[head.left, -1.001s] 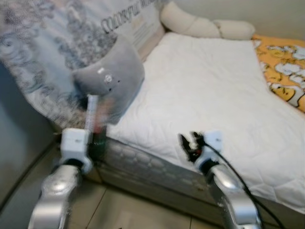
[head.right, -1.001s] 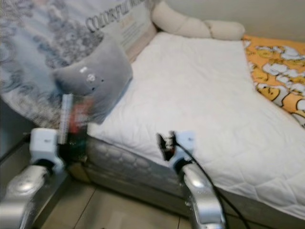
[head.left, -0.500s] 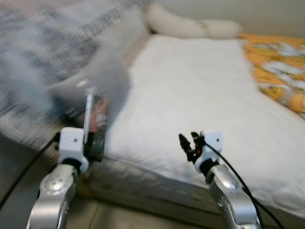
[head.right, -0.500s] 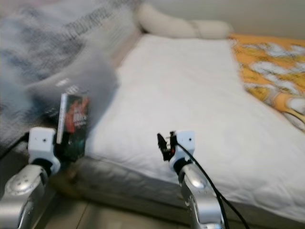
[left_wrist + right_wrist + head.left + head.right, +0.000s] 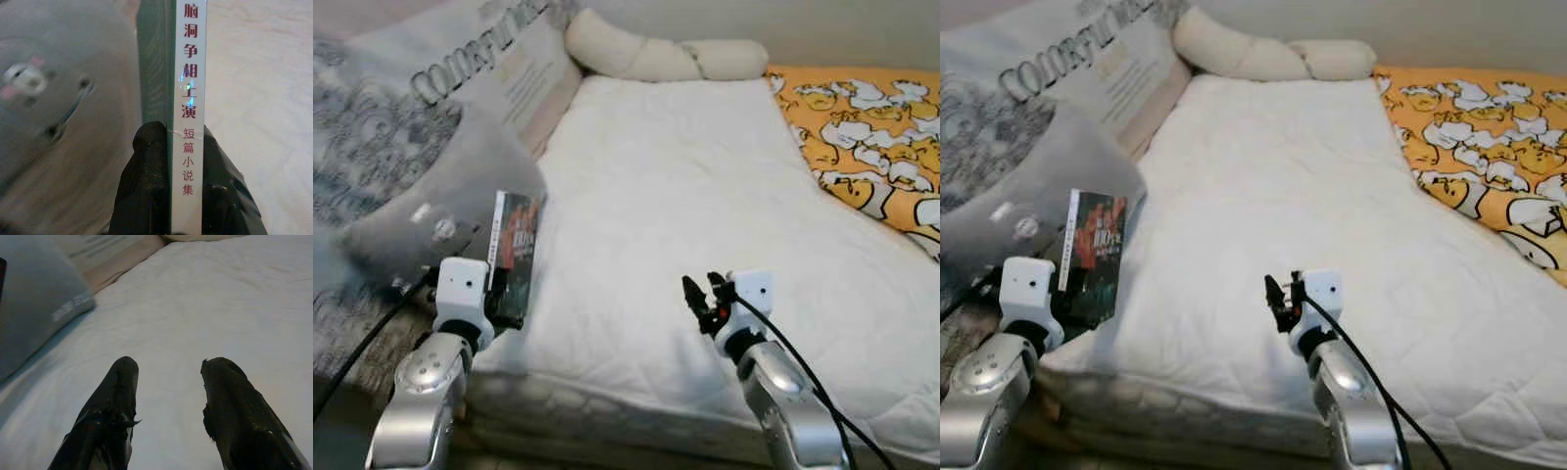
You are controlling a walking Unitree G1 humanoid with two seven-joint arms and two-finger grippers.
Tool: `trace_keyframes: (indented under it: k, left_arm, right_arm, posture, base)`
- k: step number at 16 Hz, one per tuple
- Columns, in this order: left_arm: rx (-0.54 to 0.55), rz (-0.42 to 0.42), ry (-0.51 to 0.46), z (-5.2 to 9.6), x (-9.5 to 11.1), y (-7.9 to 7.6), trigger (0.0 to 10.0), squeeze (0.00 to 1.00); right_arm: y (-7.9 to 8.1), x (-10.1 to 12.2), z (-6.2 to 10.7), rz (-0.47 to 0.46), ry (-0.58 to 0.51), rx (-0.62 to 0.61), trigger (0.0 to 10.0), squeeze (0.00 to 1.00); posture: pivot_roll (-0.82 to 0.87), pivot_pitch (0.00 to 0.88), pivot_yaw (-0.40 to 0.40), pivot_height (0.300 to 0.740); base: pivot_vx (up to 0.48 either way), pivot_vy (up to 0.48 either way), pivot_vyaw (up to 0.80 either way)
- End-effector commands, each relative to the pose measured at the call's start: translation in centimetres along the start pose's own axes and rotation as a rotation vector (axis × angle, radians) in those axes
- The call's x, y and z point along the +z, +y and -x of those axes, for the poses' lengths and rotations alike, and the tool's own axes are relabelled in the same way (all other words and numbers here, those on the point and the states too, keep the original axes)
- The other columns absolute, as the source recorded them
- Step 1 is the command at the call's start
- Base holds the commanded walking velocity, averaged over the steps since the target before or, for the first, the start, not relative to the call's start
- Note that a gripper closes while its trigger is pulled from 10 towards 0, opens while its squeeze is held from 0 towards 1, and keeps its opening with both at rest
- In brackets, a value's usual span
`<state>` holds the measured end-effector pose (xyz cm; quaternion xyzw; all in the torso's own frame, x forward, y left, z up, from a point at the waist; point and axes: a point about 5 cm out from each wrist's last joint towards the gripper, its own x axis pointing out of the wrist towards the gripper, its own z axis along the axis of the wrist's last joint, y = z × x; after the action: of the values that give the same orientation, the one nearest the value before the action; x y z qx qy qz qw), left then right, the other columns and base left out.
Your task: Clean up the room
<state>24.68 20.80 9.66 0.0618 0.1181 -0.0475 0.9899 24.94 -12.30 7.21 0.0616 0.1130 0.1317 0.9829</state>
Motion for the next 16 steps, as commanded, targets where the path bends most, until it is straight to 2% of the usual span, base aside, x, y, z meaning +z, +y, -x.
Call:
trace_keyframes:
  k: [1, 2, 6, 10, 13, 14, 15, 16]
  left_arm:
    - [-0.051, -0.006, -0.055, -0.4, 1.2, -1.0, 10.0, 0.0]
    - [-0.088, 0.008, -0.058, -0.6, 1.4, -1.2, 10.0, 0.0]
    - [-0.195, -0.028, -0.053, -1.4, 1.7, -1.7, 10.0, 0.0]
    - [-0.325, -0.014, -0.01, -3.4, 2.0, -2.9, 10.0, 0.0]
    - [-0.439, 0.092, 0.013, -6.1, 2.9, -4.1, 10.0, 0.0]
    - [-0.469, 0.152, 0.048, -7.7, 3.4, -4.6, 10.0, 0.0]
    - [-0.477, 0.165, 0.059, -8.2, 3.5, -4.8, 10.0, 0.0]
    - [-0.493, 0.208, 0.075, -9.5, 4.1, -5.2, 10.0, 0.0]
  right_arm:
    - [-0.6, 0.2, 0.2, 0.004, -0.012, -0.023, 10.0, 0.0]
    - [-0.6, 0.3, 0.2, 0.002, -0.014, -0.023, 10.0, 0.0]
    - [-1.0, 0.4, 0.4, 0.007, -0.016, -0.032, 10.0, 0.0]
    - [-1.6, 0.9, 0.5, 0.038, -0.02, -0.014, 10.0, 0.0]
    - [-2.3, 1.5, 0.8, 0.078, -0.001, 0.084, 10.0, 0.0]
    - [-2.9, 1.7, 1.4, 0.079, 0.023, 0.135, 10.0, 0.0]
    - [-3.2, 1.8, 1.6, 0.079, 0.029, 0.149, 10.0, 0.0]
    - [-3.8, 2.2, 2.2, 0.098, 0.043, 0.189, 10.0, 0.0]
  posture:
    - [-0.05, 0.0, 0.06, 0.74]
    - [-0.05, 0.0, 0.063, 0.74]
    - [-0.06, 0.0, 0.075, 0.74]
    - [-0.08, 0.008, 0.076, 0.74]
    - [-0.1, 0.018, 0.074, 0.74]
    - [-0.12, 0.027, 0.073, 0.74]
    - [-0.13, 0.032, 0.073, 0.74]
    - [-0.15, 0.038, 0.077, 0.74]
  base:
    - [0.292, 0.0, 0.0]
    - [0.0, 0.0, 0.0]
    - [0.0, 0.0, 0.0]
    - [0.0, 0.0, 0.0]
    - [0.0, 0.0, 0.0]
    - [0.0, 0.0, 0.0]
    - [0.0, 0.0, 0.0]
    - [0.0, 0.0, 0.0]
